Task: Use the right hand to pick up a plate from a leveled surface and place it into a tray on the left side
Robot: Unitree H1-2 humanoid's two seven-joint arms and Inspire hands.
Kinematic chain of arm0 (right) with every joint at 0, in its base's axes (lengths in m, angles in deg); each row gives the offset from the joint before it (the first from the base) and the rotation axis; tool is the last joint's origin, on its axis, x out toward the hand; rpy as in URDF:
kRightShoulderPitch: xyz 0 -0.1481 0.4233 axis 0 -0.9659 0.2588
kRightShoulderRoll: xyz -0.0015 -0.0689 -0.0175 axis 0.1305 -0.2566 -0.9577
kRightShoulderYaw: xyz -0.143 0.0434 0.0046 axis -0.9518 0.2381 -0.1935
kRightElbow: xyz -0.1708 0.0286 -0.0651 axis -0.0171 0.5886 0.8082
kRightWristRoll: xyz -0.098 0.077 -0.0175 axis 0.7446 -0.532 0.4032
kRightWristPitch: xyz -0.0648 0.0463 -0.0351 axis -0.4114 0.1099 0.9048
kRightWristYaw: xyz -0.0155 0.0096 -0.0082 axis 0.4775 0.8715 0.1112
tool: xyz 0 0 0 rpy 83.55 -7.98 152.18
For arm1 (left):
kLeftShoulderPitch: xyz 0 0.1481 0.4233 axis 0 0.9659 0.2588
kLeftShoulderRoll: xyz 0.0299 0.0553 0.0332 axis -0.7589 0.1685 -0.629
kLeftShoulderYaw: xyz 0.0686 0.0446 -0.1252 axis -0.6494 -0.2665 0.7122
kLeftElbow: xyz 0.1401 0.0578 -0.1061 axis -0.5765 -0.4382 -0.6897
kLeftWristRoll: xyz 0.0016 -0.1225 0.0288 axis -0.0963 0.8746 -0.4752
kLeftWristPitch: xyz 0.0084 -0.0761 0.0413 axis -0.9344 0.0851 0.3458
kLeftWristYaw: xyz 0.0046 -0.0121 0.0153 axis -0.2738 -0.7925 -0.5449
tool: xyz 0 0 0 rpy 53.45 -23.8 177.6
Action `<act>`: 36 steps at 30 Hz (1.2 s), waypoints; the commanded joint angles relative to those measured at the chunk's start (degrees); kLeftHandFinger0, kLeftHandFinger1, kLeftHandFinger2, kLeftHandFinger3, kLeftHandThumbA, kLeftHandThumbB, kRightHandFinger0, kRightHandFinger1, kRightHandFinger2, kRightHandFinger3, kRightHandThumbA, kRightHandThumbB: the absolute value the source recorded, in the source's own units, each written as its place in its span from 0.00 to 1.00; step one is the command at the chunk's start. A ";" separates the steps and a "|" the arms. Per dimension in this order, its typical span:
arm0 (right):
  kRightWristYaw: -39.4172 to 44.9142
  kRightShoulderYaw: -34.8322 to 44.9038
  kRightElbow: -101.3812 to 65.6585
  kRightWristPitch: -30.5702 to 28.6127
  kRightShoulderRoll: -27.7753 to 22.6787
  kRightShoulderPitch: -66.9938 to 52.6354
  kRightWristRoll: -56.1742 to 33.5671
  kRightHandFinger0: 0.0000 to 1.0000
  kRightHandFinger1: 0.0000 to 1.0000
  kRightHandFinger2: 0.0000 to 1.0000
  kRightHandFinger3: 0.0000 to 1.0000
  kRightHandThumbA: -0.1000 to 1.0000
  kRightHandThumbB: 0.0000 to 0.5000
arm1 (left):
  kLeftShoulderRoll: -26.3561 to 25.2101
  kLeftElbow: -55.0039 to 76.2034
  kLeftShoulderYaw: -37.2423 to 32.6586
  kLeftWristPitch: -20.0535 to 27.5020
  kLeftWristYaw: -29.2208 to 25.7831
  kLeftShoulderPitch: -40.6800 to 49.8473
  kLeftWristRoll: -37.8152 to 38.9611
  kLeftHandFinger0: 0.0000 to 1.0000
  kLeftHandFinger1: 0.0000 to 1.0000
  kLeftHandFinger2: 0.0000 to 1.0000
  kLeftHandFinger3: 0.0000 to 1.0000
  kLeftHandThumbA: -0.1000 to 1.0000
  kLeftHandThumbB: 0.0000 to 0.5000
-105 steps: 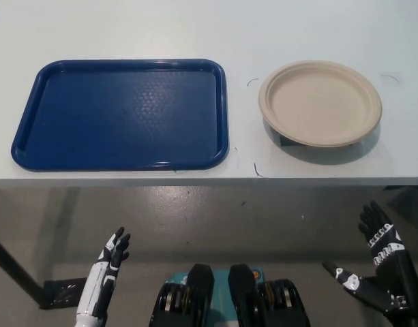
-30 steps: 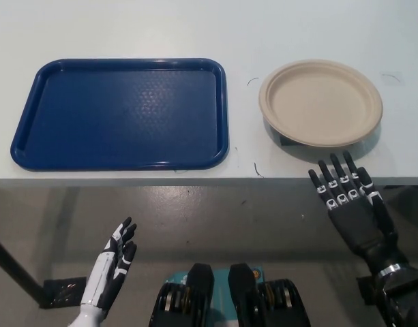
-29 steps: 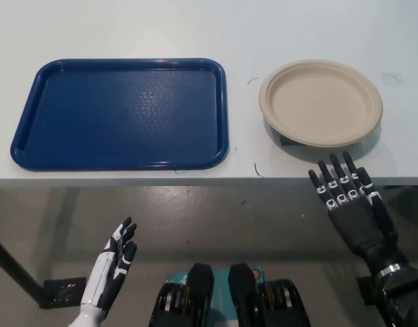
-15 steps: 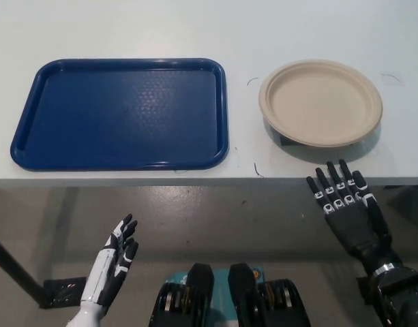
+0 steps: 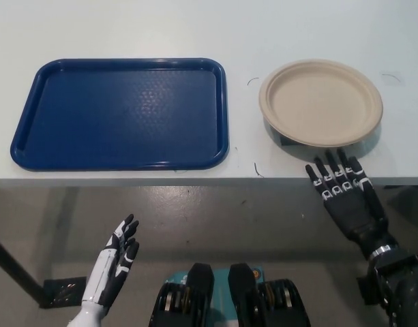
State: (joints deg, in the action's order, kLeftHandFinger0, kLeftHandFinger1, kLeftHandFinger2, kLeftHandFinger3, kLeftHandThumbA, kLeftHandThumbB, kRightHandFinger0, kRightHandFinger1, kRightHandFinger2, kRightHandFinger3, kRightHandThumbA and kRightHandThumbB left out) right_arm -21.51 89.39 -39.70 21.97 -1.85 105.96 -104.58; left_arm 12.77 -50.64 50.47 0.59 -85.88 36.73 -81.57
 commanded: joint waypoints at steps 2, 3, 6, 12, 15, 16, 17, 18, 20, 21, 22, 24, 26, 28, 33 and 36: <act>2.27 1.17 0.35 -0.62 -0.35 3.87 1.78 1.00 1.00 1.00 1.00 1.00 0.79 | -0.87 0.78 -0.10 2.27 -1.46 -0.93 -0.44 1.00 1.00 1.00 1.00 0.93 0.36; 2.09 1.30 0.43 -0.56 -0.32 4.12 1.89 1.00 1.00 1.00 1.00 1.00 0.79 | -0.85 0.71 -0.08 2.27 -1.35 -0.95 -0.25 1.00 1.00 1.00 1.00 0.93 0.37; 2.30 1.25 2.01 -1.04 -0.67 5.66 3.16 1.00 1.00 1.00 1.00 1.00 0.83 | -0.84 0.52 -0.11 2.27 -1.12 -1.04 0.24 1.00 1.00 1.00 1.00 0.92 0.39; 2.15 1.51 7.18 -1.86 -1.68 9.86 5.56 1.00 1.00 1.00 1.00 1.00 0.80 | -0.87 0.57 -0.12 2.27 -0.98 -1.03 0.26 1.00 1.00 1.00 1.00 0.93 0.41; 0.46 1.10 10.41 -1.15 -2.78 12.53 7.67 1.00 1.00 1.00 1.00 1.00 0.91 | -0.99 0.19 -0.14 2.27 -1.10 -1.53 0.30 1.00 1.00 1.00 1.00 0.92 0.41; -2.68 0.76 11.36 -0.02 -3.36 13.46 8.99 1.00 1.00 1.00 1.00 1.00 0.92 | -0.99 0.20 -0.20 2.27 -0.98 -1.49 0.33 1.00 1.00 1.00 1.00 0.92 0.41; -5.63 0.53 12.09 1.14 -3.79 14.30 10.14 1.00 1.00 1.00 1.00 1.00 0.93 | -0.96 0.18 -0.19 2.27 -0.86 -1.49 0.55 1.00 1.00 1.00 1.00 0.92 0.41; -8.49 -0.13 12.91 1.28 -4.24 15.05 10.84 1.00 1.00 1.00 1.00 1.00 0.86 | -0.92 0.22 -0.21 2.27 -0.75 -1.52 0.68 1.00 1.00 1.00 1.00 0.92 0.41; -20.66 1.43 15.72 -0.32 -3.78 18.18 15.32 0.01 0.01 0.19 0.31 0.45 0.53 | -1.11 0.32 -0.22 2.27 -0.83 -1.69 0.33 1.00 1.00 1.00 1.00 0.92 0.41; -20.84 1.43 16.28 -0.96 -3.78 18.40 15.80 0.00 0.00 0.17 0.24 0.42 0.50 | -1.09 0.32 -0.22 2.27 -0.81 -1.70 0.34 1.00 1.00 1.00 1.00 0.92 0.41; -21.22 1.87 16.86 -1.70 -3.58 18.70 15.62 0.00 0.00 0.24 0.27 0.33 0.42 | -1.09 0.21 -0.26 2.27 -0.77 -1.81 0.31 1.00 1.00 1.00 1.00 0.92 0.41; -24.05 3.45 16.14 -1.57 -2.63 18.95 14.50 0.00 0.01 0.38 0.65 0.14 0.20 | -1.18 0.05 -0.26 2.27 -0.51 -2.05 0.37 1.00 1.00 1.00 1.00 0.93 0.42; -25.10 3.38 15.12 -1.46 -2.21 18.86 15.15 0.00 0.03 0.48 0.78 0.00 0.11 | -1.31 -0.05 -0.27 2.27 -0.44 -2.36 0.40 1.00 1.00 1.00 1.00 0.93 0.41; -25.62 3.51 14.12 -0.66 -1.94 18.54 15.09 0.00 0.03 0.52 0.66 0.00 0.08 | -1.35 0.04 -0.30 2.27 -0.51 -2.30 0.20 1.00 1.00 1.00 1.00 0.93 0.41; -26.49 4.09 12.69 1.33 -1.44 17.84 14.08 0.00 0.08 0.53 0.80 0.00 0.03 | -1.44 0.04 -0.24 2.27 -0.41 -2.23 0.31 1.00 1.00 1.00 1.00 0.93 0.43; -27.63 4.12 11.29 1.33 -1.09 17.34 13.91 0.00 0.12 0.57 0.87 0.00 0.05 | -1.42 0.06 -0.30 2.27 -0.23 -2.25 0.56 1.00 1.00 1.00 1.00 0.92 0.44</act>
State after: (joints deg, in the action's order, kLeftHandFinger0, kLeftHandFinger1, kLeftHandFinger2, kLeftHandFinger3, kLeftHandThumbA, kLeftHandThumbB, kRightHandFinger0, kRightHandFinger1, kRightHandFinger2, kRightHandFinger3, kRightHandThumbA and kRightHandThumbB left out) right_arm -38.89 92.43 -27.22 22.17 -3.80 122.55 -94.16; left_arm 12.54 -51.75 50.20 0.59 -85.82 36.07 -81.50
